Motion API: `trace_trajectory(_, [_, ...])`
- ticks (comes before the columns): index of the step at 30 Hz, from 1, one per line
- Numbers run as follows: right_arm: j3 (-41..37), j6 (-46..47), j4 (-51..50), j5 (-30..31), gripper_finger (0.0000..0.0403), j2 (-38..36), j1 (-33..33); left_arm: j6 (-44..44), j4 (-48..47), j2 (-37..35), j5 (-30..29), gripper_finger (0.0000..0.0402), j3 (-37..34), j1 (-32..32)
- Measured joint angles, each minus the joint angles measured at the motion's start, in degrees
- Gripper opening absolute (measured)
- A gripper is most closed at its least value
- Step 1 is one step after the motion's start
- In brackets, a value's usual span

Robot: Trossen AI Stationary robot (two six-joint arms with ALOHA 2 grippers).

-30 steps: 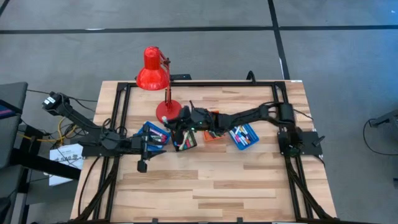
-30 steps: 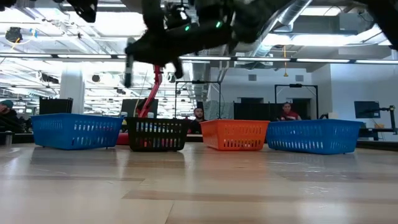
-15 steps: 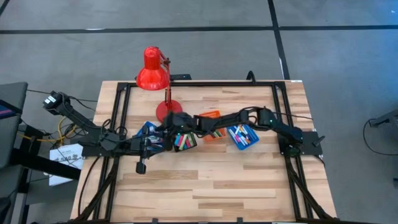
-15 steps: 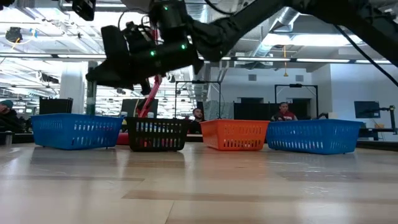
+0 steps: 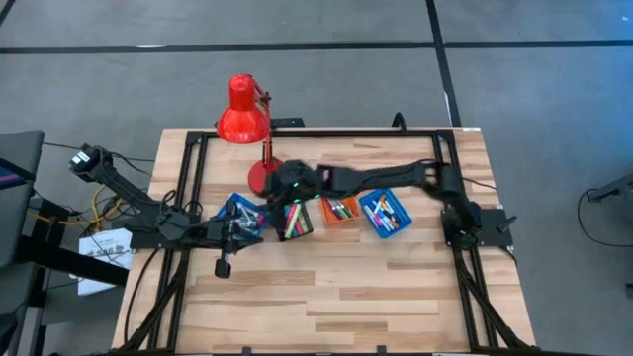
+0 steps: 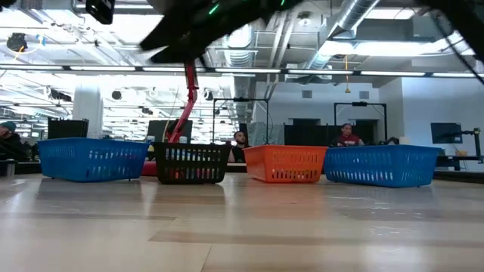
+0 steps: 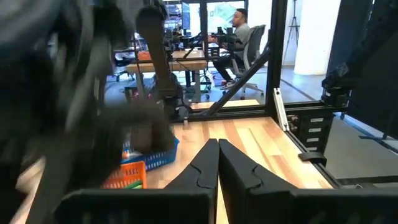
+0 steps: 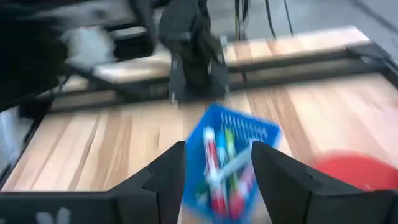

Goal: Pick & Place Markers
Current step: Return to Home Position

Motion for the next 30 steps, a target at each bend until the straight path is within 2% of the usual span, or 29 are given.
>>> trace_trajectory(5, [-0.65,-3.38,-23.56,1.12,0.0173,-13.50,0.94,0.17,-0.03,-0.91,-4.55,0.0006,0.00,-2.09])
trace_trajectory(7, [-3.16,-4.11,-27.20,5.96,0.0171,-18.12,2.21,0.49,-0.65,-2.17,-8.33,0.0006,0.00,-3.04])
trace_trajectory(10, [-11.18,-3.61,-26.81,14.46,0.0171,-25.87,4.49,1.53,-4.96,-5.42,-14.48,0.0006,0.00,-4.94])
trace_trajectory(13, [-23.22,-1.27,-23.66,21.02,0.0171,-34.54,6.32,0.36,-11.13,-9.63,-18.22,0.0006,0.00,-6.85])
trace_trajectory(16, [-37.17,2.28,-18.54,25.43,0.0170,-43.29,7.67,-0.93,-18.43,-14.66,-18.57,0.0006,0.00,-7.94])
trace_trajectory(22, [-60.55,5.94,-4.35,25.79,0.0162,-61.80,8.21,-1.63,-28.75,-28.56,-18.02,0.0006,0.00,-7.47])
trace_trajectory(24, [-66.04,2.95,0.98,25.79,0.0159,-67.63,8.33,-3.80,-30.55,-33.06,-12.52,0.0006,-0.49,-6.09])
trace_trajectory(27, [-72.21,-2.63,6.89,25.44,0.0155,-75.32,7.83,-6.36,-29.88,-37.37,-0.64,0.0006,-4.39,-3.08])
trace_trajectory(28, [-73.59,-3.53,7.95,25.24,0.0154,-77.56,7.54,-6.75,-29.86,-38.31,0.63,0.0006,-5.94,-1.90])
trace_trajectory(30, [-75.69,-5.40,8.10,24.16,0.0152,-81.99,6.99,-6.97,-28.79,-39.60,-2.76,0.0006,-8.57,0.75])
